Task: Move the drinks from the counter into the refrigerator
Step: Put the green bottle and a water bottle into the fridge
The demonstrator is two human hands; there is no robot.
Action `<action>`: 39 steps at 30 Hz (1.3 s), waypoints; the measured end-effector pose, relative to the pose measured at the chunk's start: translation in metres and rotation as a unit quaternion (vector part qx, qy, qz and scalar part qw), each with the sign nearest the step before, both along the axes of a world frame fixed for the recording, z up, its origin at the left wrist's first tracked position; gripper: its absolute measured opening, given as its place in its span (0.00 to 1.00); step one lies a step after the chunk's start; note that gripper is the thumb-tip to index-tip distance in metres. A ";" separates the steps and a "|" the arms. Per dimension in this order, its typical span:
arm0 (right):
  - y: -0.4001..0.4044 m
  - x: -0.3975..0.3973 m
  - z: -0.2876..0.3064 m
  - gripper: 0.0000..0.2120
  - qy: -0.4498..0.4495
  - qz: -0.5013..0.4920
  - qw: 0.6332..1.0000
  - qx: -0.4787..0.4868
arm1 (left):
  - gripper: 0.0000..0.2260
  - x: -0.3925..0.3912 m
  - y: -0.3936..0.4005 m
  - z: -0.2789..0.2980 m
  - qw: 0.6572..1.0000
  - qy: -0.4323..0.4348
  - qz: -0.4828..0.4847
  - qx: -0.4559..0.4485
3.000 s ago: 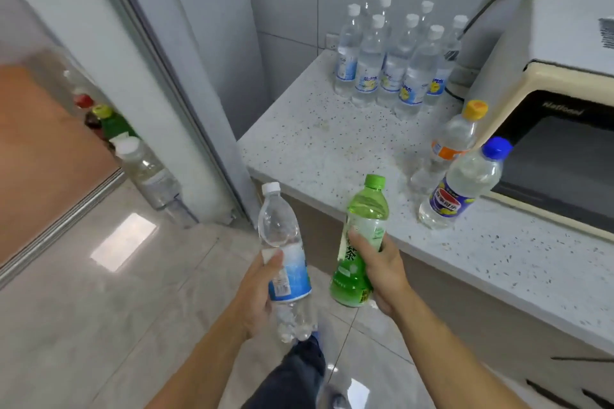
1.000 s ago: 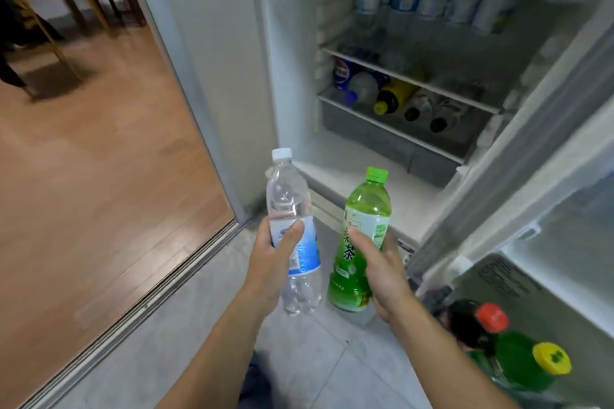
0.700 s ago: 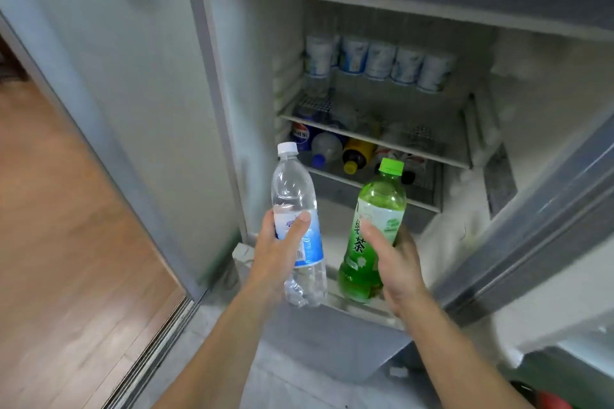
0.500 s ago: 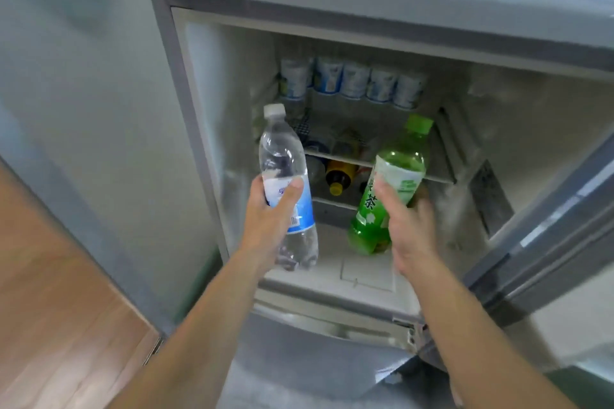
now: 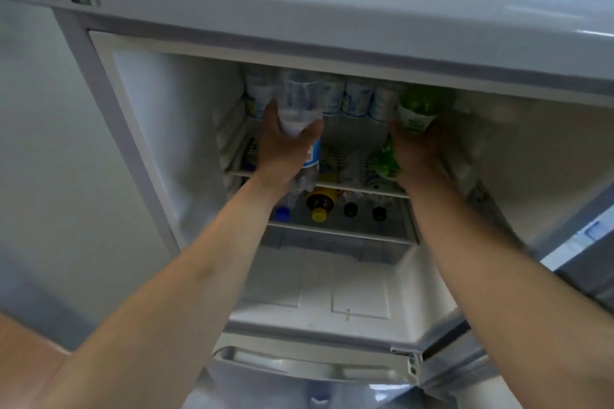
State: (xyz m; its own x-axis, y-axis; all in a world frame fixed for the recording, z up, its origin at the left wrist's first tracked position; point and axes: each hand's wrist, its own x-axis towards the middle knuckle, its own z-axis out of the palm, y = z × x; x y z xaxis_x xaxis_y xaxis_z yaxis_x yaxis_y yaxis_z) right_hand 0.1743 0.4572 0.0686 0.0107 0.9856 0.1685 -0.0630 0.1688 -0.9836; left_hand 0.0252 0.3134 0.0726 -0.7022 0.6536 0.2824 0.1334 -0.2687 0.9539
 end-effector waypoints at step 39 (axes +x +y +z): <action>0.085 -0.019 -0.031 0.22 -0.298 -0.025 0.950 -0.088 | 0.36 -0.038 0.064 -0.024 0.999 0.046 0.010 -0.016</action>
